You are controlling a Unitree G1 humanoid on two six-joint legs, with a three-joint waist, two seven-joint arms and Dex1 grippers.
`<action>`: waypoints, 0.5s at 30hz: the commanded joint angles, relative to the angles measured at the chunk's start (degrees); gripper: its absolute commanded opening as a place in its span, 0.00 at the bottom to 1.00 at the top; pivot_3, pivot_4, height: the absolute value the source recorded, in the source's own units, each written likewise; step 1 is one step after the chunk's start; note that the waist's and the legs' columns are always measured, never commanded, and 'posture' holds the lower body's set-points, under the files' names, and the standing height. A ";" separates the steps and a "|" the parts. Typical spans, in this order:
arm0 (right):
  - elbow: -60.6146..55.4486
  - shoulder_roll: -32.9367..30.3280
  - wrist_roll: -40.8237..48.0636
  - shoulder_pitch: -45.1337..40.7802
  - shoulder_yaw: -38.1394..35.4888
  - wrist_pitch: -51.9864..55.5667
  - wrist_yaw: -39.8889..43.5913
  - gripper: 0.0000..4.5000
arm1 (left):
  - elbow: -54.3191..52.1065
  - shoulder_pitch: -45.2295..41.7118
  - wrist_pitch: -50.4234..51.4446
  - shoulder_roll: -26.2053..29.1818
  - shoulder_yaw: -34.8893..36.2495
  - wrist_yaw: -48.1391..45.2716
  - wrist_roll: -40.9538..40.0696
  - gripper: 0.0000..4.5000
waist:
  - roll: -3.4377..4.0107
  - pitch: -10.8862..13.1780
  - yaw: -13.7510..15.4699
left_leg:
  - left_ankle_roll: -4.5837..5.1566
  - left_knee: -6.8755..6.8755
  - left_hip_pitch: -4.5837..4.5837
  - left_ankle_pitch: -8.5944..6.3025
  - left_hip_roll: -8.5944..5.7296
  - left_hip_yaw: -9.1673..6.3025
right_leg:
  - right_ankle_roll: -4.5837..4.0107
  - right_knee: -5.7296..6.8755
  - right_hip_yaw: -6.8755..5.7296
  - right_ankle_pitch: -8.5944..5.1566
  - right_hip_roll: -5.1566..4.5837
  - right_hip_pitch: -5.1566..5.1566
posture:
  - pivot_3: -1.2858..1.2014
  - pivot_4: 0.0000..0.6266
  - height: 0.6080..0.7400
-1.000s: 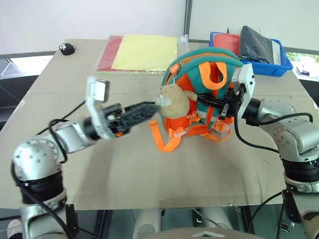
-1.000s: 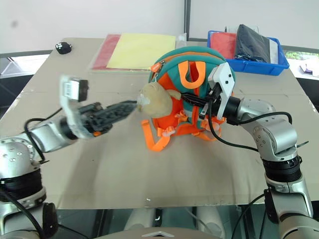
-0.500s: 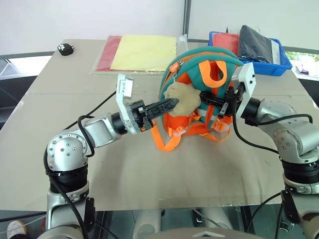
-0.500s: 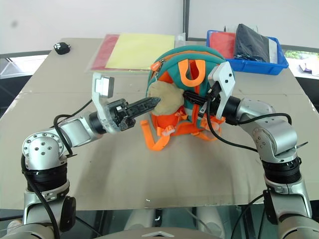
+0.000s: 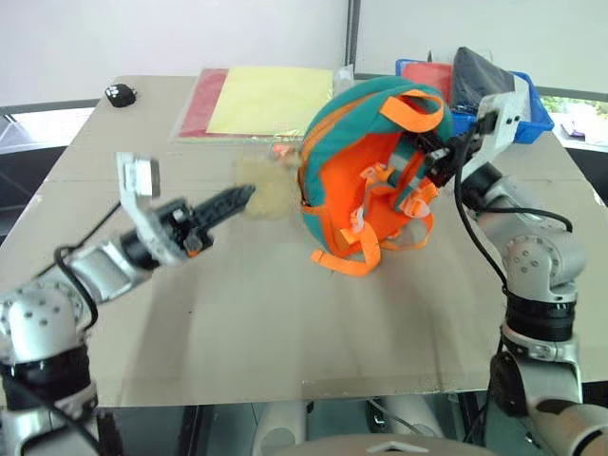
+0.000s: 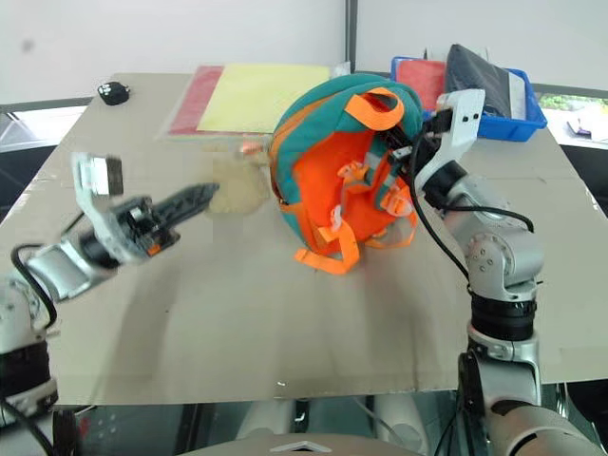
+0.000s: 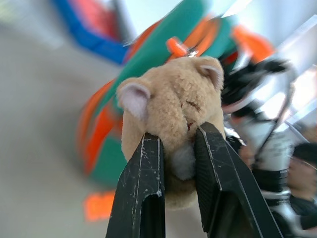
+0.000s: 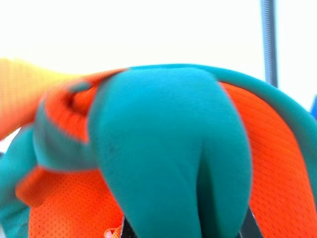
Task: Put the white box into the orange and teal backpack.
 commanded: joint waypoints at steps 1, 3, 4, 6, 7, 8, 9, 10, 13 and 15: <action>0.78 -0.13 0.15 -3.55 -10.21 -3.91 -8.91 0.00 | 1.96 5.07 -4.10 -2.89 -4.35 4.79 11.78 0.05 | 0.01 0.00 0.18 | 0.00 0.00 0.01 0.00 -0.01 0.01 | -0.01 0.01 0.00 0.00 -0.01 0.00 | 0.52 0.24 1.00; 1.68 0.15 0.69 -4.63 -11.26 -4.75 -11.88 0.00 | 3.78 4.04 -6.69 -7.24 -8.82 9.33 17.42 0.05 | 0.05 -0.03 0.49 | 0.00 0.02 0.03 0.00 -0.04 0.01 | -0.08 0.01 0.00 -0.04 -0.05 0.03 | 0.52 0.24 1.00; 1.77 0.31 1.07 -4.79 -11.38 -4.86 -12.66 0.00 | 4.78 2.75 -8.22 -9.22 -10.90 11.71 20.56 0.05 | -0.03 -0.09 0.73 | 0.01 0.02 0.02 0.01 -0.04 0.01 | -0.13 0.01 0.01 -0.06 -0.05 0.03 | 0.52 0.24 1.00; 1.38 0.09 1.78 -4.58 -10.92 -4.51 -13.15 0.00 | 4.77 1.07 -10.01 -11.03 -14.03 11.57 24.29 0.05 | -0.07 -0.18 1.38 | 0.02 0.13 0.07 0.02 -0.07 -0.01 | -0.14 0.00 0.00 -0.06 -0.05 0.15 | 0.52 0.24 1.00; 0.99 -0.08 1.85 -4.29 -10.37 -4.30 -13.07 0.00 | 4.39 0.28 -10.42 -11.84 -15.24 11.09 25.12 0.05 | -0.10 -0.20 1.35 | 0.02 0.13 0.05 0.02 -0.06 -0.01 | -0.15 -0.01 0.00 -0.05 -0.02 0.14 | 0.52 0.24 1.00; 0.30 -0.41 1.60 -3.78 -9.26 -4.09 -12.50 0.00 | 3.99 -0.94 -11.65 -12.98 -16.00 11.03 26.10 0.05 | -0.04 -0.21 1.39 | 0.02 0.13 0.08 0.02 -0.04 0.01 | -0.15 0.00 0.03 -0.04 -0.01 0.14 | 0.52 0.24 1.00; -0.99 -1.06 0.99 -2.89 -7.22 -3.74 -10.93 0.00 | 3.49 -3.25 -14.03 -15.00 -16.85 10.91 27.18 0.05 | 0.07 -0.23 1.55 | 0.03 0.13 0.08 0.02 -0.04 0.02 | -0.13 0.00 0.04 -0.03 -0.01 0.14 | 0.52 0.24 1.00; -2.74 -2.22 0.64 -1.65 -4.71 -3.09 -8.24 0.00 | 2.47 -5.36 -16.30 -16.76 -17.07 9.99 27.39 0.05 | 0.08 -0.24 1.64 | 0.03 0.12 0.07 0.02 -0.05 0.03 | -0.10 -0.01 0.04 -0.01 -0.01 0.14 | 0.52 0.24 1.00; -7.21 -10.18 -4.85 4.55 5.17 -3.59 2.55 0.00 | 1.30 -8.44 -27.54 -14.40 -19.29 2.48 36.87 0.05 | 0.08 -0.23 1.51 | 0.03 0.11 -0.08 0.02 -0.05 0.00 | -0.01 -0.03 0.00 0.03 0.00 0.05 | 0.52 0.24 1.00; -7.72 -11.87 -6.09 6.77 6.61 -4.61 4.35 0.07 | 1.73 -8.80 -31.45 -13.06 -19.88 0.03 40.66 0.05 | 0.11 -0.25 1.03 | 0.02 0.02 -0.05 0.01 -0.03 0.03 | -0.02 -0.07 0.01 0.02 0.03 0.02 | 0.52 0.24 1.00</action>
